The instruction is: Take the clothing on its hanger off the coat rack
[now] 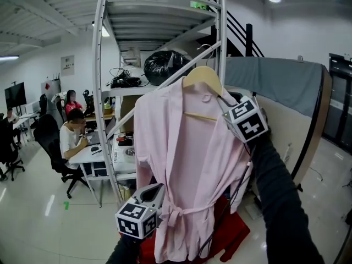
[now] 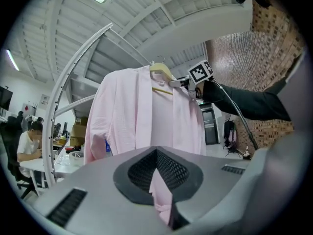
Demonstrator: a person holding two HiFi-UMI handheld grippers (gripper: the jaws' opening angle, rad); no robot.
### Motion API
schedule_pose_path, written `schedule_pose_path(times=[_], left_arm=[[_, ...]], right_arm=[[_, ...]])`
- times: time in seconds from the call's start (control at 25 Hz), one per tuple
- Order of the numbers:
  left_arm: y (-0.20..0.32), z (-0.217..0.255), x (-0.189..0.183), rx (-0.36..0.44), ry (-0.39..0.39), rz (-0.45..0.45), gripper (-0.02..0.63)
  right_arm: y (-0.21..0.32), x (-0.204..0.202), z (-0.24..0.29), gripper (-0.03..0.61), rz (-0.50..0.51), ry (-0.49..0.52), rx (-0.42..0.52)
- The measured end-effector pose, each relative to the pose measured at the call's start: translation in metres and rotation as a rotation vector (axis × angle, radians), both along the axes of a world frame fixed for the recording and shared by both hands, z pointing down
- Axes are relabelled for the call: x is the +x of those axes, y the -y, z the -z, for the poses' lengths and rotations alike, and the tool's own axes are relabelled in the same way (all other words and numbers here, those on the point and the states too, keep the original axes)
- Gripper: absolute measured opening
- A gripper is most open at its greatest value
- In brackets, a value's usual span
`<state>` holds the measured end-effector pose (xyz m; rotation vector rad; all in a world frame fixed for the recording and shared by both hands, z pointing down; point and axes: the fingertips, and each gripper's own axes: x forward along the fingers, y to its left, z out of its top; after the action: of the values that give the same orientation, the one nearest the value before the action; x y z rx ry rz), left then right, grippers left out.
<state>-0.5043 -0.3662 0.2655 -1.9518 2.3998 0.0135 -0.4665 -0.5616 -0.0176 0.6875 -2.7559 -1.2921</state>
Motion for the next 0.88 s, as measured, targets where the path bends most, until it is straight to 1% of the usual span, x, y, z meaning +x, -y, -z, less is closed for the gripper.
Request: schedule_pose_path(times=[0.12,0.24,0.48,0.68,0.88], left_arm=[[0.004,-0.013,-0.006,-0.016,-0.016,0.015,-0.005],[0.009,-0.025,-0.006,-0.036,-0.033,0.023,-0.005],[0.006,-0.049,-0.002,-0.065,-0.064,0.036,-0.005],[-0.007,-0.082,0.007,-0.108,-0.102,0.056,-0.005],[-0.02,-0.118,0.011,-0.15,-0.16,0.084,-0.005]], right_arm=[[0.008,-0.011,-0.024,0.074,0.009,-0.002,-0.004],[0.014,-0.021,-0.057,0.074,0.034,-0.02,-0.033],[0.006,-0.029,-0.139,0.074,0.104,-0.092,-0.128],[-0.006,-0.029,-0.212,0.074,0.147,-0.159,-0.211],[-0.016,-0.036,-0.287,0.074,0.196,-0.222,-0.29]])
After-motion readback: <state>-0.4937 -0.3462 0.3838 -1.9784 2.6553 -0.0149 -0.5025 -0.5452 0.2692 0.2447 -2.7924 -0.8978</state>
